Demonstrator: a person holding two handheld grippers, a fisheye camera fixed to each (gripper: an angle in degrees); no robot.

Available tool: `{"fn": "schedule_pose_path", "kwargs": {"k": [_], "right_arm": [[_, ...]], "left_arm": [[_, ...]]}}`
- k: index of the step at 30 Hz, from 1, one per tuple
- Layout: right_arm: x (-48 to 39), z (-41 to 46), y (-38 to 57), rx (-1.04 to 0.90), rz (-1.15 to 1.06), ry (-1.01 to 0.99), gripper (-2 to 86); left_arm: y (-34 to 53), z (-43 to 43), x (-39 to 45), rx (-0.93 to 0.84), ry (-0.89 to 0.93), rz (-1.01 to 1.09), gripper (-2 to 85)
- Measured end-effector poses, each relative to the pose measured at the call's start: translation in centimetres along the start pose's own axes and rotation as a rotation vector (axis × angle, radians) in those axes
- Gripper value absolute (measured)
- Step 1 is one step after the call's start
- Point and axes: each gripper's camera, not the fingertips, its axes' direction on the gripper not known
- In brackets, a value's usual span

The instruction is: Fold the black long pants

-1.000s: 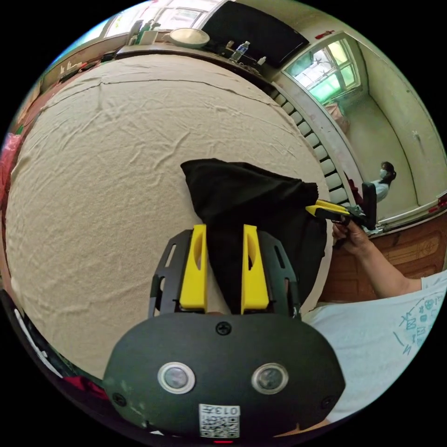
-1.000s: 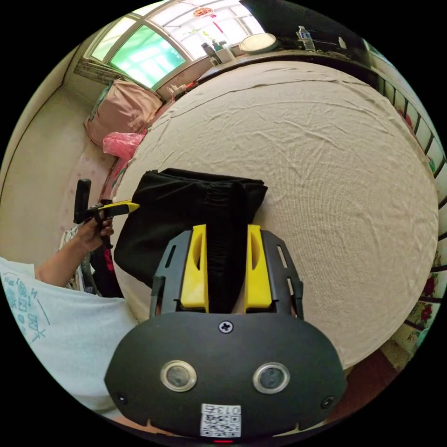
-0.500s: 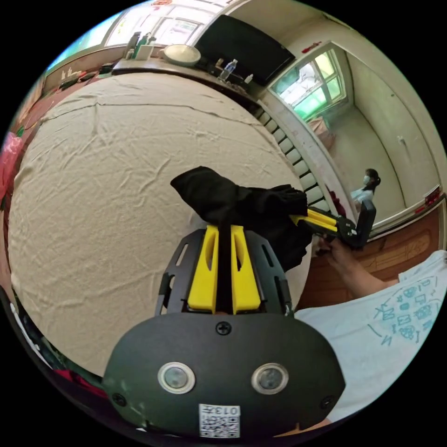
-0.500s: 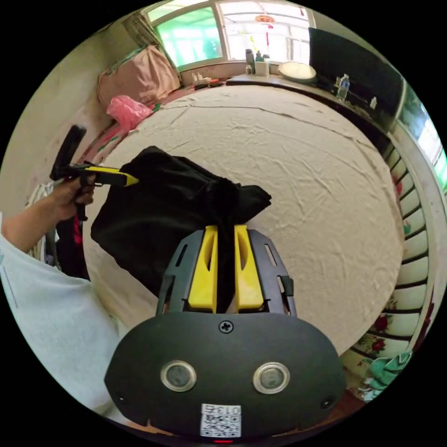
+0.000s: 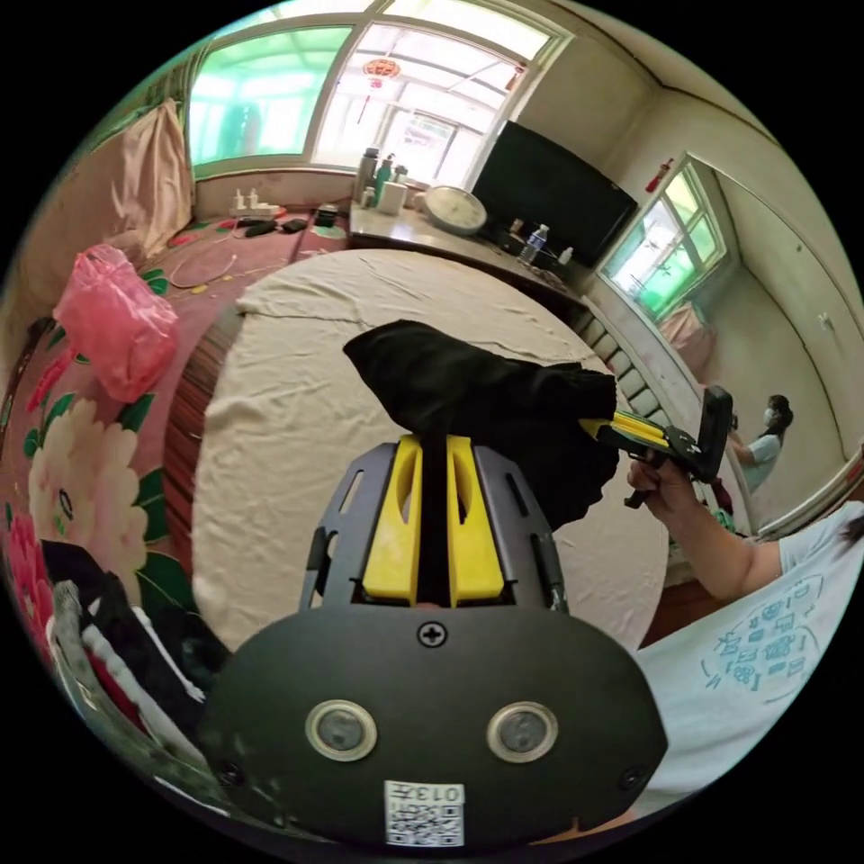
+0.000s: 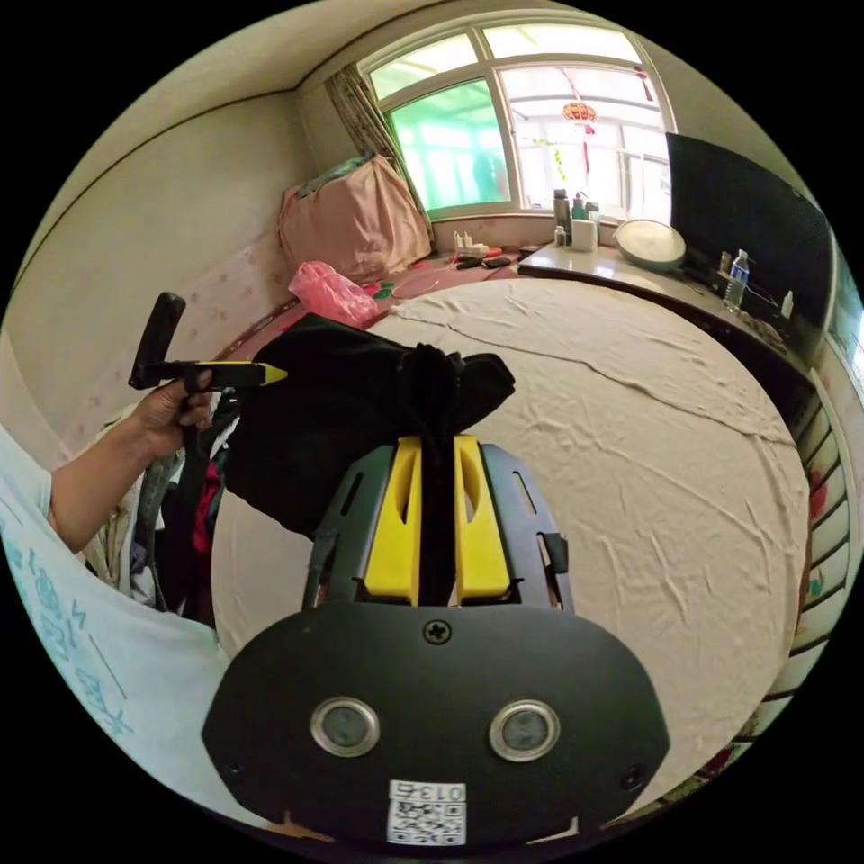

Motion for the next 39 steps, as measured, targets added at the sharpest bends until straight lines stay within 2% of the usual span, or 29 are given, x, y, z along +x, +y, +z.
{"fn": "schedule_pose_path", "kwargs": {"k": [8,14,19,29,35,39], "right_arm": [[-1.5,17.4,-12.3,-0.069,-0.024,-0.05,5.0],[-1.0,27.1,-17.3,-0.137,0.022,0.006,4.7],[0.9,31.9,-17.5,-0.211,0.052,0.056,5.6],[3.4,38.3,-16.3,-0.256,0.127,0.084,10.3],[3.2,40.6,-16.2,-0.237,0.111,0.018,6.2],[1.5,38.5,-17.3,-0.15,0.051,0.012,4.9]], "left_arm": [[-10.1,-0.7,-16.7,-0.059,-0.108,-0.092,4.7],[-15.7,2.0,-23.5,-0.109,-0.081,-0.113,4.8],[-18.2,5.2,-23.9,-0.175,-0.107,-0.022,4.8],[-17.3,6.5,-22.6,-0.16,-0.138,0.02,7.6],[-16.8,6.2,-20.3,-0.188,-0.174,0.043,4.2],[-18.0,3.7,-17.2,-0.153,-0.196,0.075,3.6]]}}
